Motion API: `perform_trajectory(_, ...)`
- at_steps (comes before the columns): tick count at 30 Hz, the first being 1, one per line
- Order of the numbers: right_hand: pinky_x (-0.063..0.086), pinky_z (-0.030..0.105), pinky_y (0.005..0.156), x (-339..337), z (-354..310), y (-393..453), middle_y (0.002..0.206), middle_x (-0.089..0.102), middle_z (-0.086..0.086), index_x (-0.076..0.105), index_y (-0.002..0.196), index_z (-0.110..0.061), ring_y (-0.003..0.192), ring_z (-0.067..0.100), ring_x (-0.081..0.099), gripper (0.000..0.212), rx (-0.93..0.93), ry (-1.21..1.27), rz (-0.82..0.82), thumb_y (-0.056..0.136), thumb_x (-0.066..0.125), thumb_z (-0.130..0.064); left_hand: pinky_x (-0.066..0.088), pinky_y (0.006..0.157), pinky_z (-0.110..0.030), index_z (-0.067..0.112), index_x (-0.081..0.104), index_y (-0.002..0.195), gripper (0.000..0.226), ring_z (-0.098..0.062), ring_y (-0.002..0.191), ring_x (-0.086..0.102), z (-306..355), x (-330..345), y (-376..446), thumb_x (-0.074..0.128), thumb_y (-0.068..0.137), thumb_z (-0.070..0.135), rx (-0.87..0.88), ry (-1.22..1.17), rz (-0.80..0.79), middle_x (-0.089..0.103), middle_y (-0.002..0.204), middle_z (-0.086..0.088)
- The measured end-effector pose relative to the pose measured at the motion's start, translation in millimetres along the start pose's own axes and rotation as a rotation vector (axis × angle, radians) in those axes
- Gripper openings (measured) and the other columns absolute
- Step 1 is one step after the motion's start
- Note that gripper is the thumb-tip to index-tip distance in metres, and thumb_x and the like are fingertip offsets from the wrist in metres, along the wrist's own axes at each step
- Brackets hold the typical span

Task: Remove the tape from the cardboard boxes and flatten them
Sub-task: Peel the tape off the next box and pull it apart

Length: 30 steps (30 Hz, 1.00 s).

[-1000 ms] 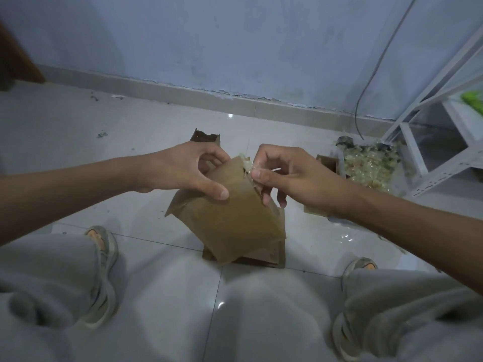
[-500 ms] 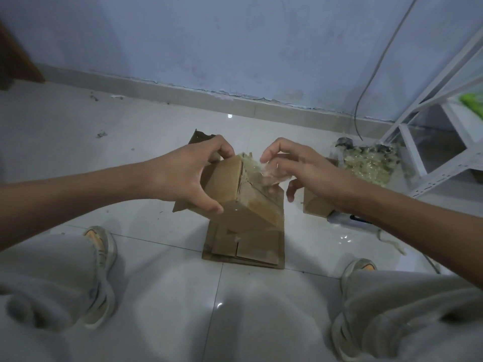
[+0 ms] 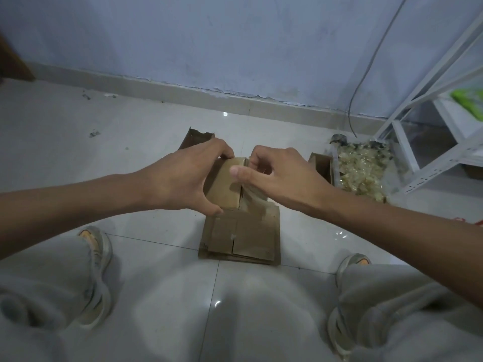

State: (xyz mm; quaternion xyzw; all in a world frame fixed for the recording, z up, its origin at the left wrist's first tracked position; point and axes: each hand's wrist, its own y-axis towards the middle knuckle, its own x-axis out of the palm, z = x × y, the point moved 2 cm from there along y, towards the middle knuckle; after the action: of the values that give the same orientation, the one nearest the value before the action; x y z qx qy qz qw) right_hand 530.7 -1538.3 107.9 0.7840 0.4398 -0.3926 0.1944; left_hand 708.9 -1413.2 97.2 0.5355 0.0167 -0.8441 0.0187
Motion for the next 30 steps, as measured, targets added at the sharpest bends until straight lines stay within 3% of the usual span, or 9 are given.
perform_trajectory(2, 0.052, 0.037, 0.066, 1, -4, 1, 0.072, 0.068, -0.009, 0.060, 0.081, -0.026, 0.068, 0.006, 0.061, 0.054, 0.013, -0.086, 0.021, 0.082, 0.059, -0.080, 0.046, 0.069, -0.025, 0.035, 0.037, 0.132, 0.092, -0.004, 0.097, 0.049, 2, 1, -1, 0.092, 0.062, 0.056, 0.011, 0.068, 0.000, 0.044, 0.117, 0.019)
perform_trajectory(6, 0.057, 0.047, 0.075, 0, 1, 3, 0.077, 0.070, -0.008, 0.066, 0.082, -0.025, 0.075, 0.010, 0.064, 0.022, -0.036, -0.018, -0.040, 0.097, 0.067, -0.041, 0.050, 0.076, -0.030, 0.033, 0.036, 0.136, 0.097, -0.004, 0.104, 0.045, 2, 1, -2, 0.092, 0.061, 0.058, 0.024, 0.100, -0.014, 0.044, 0.125, 0.016)
perform_trajectory(9, 0.057, 0.047, 0.078, -2, 7, 3, 0.083, 0.073, -0.002, 0.069, 0.087, -0.016, 0.078, 0.019, 0.066, 0.018, -0.060, 0.158, -0.134, 0.102, 0.064, -0.024, 0.048, 0.074, -0.029, 0.034, 0.035, 0.135, 0.097, -0.004, 0.104, 0.045, 1, 0, -5, 0.093, 0.061, 0.058, 0.023, 0.110, -0.010, 0.043, 0.125, 0.017)
perform_trajectory(13, 0.062, 0.040, 0.077, -7, 19, 1, 0.096, 0.073, 0.012, 0.064, 0.093, -0.004, 0.098, 0.033, 0.069, 0.018, -0.081, 0.346, -0.231, 0.105, 0.061, -0.016, 0.035, 0.070, -0.021, 0.029, 0.040, 0.136, 0.097, -0.002, 0.097, 0.038, 3, -3, -7, 0.092, 0.060, 0.059, 0.097, 0.184, 0.027, 0.044, 0.124, 0.013)
perform_trajectory(15, 0.058, 0.038, 0.079, -12, 23, 1, 0.093, 0.073, 0.009, 0.063, 0.092, -0.002, 0.097, 0.032, 0.070, 0.021, -0.105, 0.336, -0.232, 0.105, 0.062, -0.018, 0.033, 0.071, -0.021, 0.027, 0.041, 0.136, 0.097, -0.001, 0.096, 0.035, 2, -6, -8, 0.091, 0.060, 0.061, 0.127, 0.212, 0.032, 0.044, 0.125, 0.012)
perform_trajectory(18, 0.054, 0.050, 0.081, -21, 24, -1, 0.089, 0.074, 0.010, 0.064, 0.087, -0.007, 0.090, 0.038, 0.069, 0.023, -0.148, 0.297, -0.208, 0.103, 0.063, -0.024, 0.041, 0.077, -0.027, 0.028, 0.042, 0.137, 0.096, -0.007, 0.102, 0.043, 4, -8, -10, 0.090, 0.062, 0.061, 0.156, 0.200, 0.033, 0.045, 0.127, 0.013)
perform_trajectory(21, 0.059, 0.044, 0.080, -25, 21, -7, 0.086, 0.077, -0.002, 0.065, 0.087, -0.007, 0.086, 0.012, 0.075, 0.022, -0.176, 0.191, -0.146, 0.105, 0.062, -0.019, 0.042, 0.079, -0.029, 0.029, 0.044, 0.137, 0.093, -0.009, 0.102, 0.045, 6, -7, -11, 0.090, 0.062, 0.061, 0.179, 0.198, 0.040, 0.047, 0.126, 0.013)
perform_trajectory(25, 0.057, 0.040, 0.070, -18, 13, -15, 0.084, 0.069, -0.019, 0.056, 0.097, -0.031, 0.077, -0.001, 0.066, 0.013, -0.268, -0.158, -0.021, 0.101, 0.057, -0.044, 0.036, 0.077, -0.026, 0.030, 0.042, 0.139, 0.095, 0.000, 0.098, 0.037, 6, -6, -14, 0.090, 0.062, 0.061, 0.169, 0.198, 0.038, 0.045, 0.126, 0.016)
perform_trajectory(30, 0.056, 0.037, 0.068, -15, 5, -13, 0.101, 0.064, -0.020, 0.047, 0.122, -0.038, 0.078, 0.003, 0.066, 0.044, -0.363, -0.394, 0.018, 0.092, 0.054, -0.069, 0.043, 0.089, -0.032, 0.035, 0.041, 0.144, 0.096, -0.001, 0.107, 0.042, 6, -1, -14, 0.087, 0.065, 0.066, 0.144, 0.188, -0.035, 0.048, 0.132, 0.016)
